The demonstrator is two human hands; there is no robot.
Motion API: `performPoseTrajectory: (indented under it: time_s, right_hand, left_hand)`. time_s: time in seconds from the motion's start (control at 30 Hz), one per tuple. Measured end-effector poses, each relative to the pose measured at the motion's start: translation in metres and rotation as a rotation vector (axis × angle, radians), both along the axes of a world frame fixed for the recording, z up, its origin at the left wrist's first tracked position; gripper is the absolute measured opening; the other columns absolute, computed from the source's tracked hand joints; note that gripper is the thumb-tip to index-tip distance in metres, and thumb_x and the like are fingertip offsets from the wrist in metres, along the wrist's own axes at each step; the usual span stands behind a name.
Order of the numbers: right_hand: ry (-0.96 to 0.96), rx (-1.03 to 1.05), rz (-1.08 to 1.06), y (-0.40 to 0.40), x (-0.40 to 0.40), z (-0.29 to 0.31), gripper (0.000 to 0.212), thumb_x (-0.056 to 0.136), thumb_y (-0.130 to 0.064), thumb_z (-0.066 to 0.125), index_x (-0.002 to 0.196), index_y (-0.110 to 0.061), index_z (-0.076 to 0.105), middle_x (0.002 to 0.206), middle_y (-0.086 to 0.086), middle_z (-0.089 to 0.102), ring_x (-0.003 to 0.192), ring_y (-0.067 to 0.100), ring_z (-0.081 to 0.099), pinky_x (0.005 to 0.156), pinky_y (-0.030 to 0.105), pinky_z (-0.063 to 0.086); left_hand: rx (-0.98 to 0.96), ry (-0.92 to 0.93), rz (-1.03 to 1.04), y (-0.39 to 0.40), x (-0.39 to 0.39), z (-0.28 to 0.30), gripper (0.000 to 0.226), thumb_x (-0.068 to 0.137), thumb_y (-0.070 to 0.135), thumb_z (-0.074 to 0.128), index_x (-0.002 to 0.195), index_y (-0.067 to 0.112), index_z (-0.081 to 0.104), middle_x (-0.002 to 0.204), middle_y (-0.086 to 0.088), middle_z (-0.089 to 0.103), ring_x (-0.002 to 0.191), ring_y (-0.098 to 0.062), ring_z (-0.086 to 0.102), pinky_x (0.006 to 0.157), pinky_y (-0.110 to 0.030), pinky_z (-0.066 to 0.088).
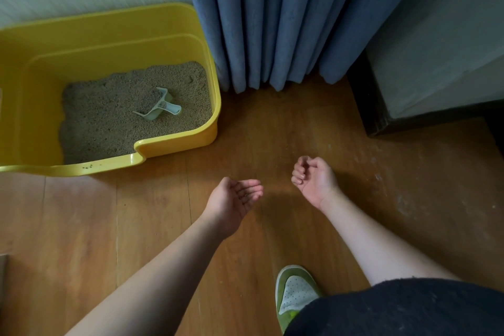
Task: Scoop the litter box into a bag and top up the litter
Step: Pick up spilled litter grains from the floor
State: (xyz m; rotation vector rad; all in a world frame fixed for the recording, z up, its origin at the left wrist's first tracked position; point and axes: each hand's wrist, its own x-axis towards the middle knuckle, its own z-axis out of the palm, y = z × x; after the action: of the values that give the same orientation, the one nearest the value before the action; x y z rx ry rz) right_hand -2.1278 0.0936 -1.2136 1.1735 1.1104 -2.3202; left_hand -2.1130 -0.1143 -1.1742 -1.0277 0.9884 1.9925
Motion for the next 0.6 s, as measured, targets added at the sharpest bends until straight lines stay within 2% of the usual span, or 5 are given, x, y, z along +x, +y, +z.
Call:
performPoseTrajectory:
  time_s: [0.07,0.17,0.23,0.4,0.6]
  right_hand:
    - [-0.003,0.266,0.079,0.001,-0.01,-0.006,0.034,0.099,-0.022,0.036,0.071,-0.011,0.053,0.057,-0.002,0.038,0.051,0.012,0.032,0.051,0.023,0.025]
    - [0.115,0.927,0.592,0.002,-0.024,-0.014,0.024,0.098,-0.035,0.048,0.086,-0.02,0.063,0.075,-0.011,0.054,0.069,0.007,0.048,0.061,0.021,0.037]
    - [0.213,1.153,0.821,-0.001,-0.028,-0.019,0.021,0.093,-0.037,0.057,0.103,-0.02,0.063,0.088,-0.006,0.058,0.079,0.009,0.053,0.069,0.022,0.041]
    - [0.238,1.303,0.915,-0.011,-0.03,-0.027,0.025,0.088,-0.036,0.065,0.108,-0.021,0.063,0.084,-0.002,0.058,0.079,0.018,0.058,0.07,0.028,0.045]
    - [0.154,1.367,0.905,-0.02,-0.032,-0.023,0.018,0.093,-0.032,0.059,0.104,-0.019,0.066,0.091,0.001,0.066,0.085,0.02,0.061,0.069,0.023,0.037]
  left_hand:
    - [0.009,0.008,0.012,-0.001,-0.003,0.002,0.049,0.1,0.017,0.024,0.106,-0.009,0.065,0.093,-0.023,0.071,0.083,-0.027,0.07,0.077,-0.029,0.058]
    - [0.044,0.039,0.04,-0.004,-0.011,0.006,0.051,0.101,0.019,0.022,0.109,-0.009,0.064,0.1,-0.024,0.07,0.088,-0.028,0.071,0.077,-0.03,0.06]
    - [0.074,0.057,0.057,-0.005,-0.018,0.009,0.053,0.101,0.021,0.021,0.112,-0.009,0.063,0.105,-0.025,0.07,0.093,-0.029,0.071,0.082,-0.031,0.059]
    - [0.119,0.057,0.058,-0.002,-0.025,0.016,0.053,0.1,0.022,0.022,0.112,-0.008,0.063,0.109,-0.025,0.069,0.095,-0.029,0.071,0.081,-0.03,0.059]
    - [0.102,0.052,0.051,-0.001,-0.024,0.014,0.054,0.1,0.021,0.021,0.111,-0.008,0.064,0.108,-0.025,0.07,0.095,-0.029,0.071,0.083,-0.03,0.058]
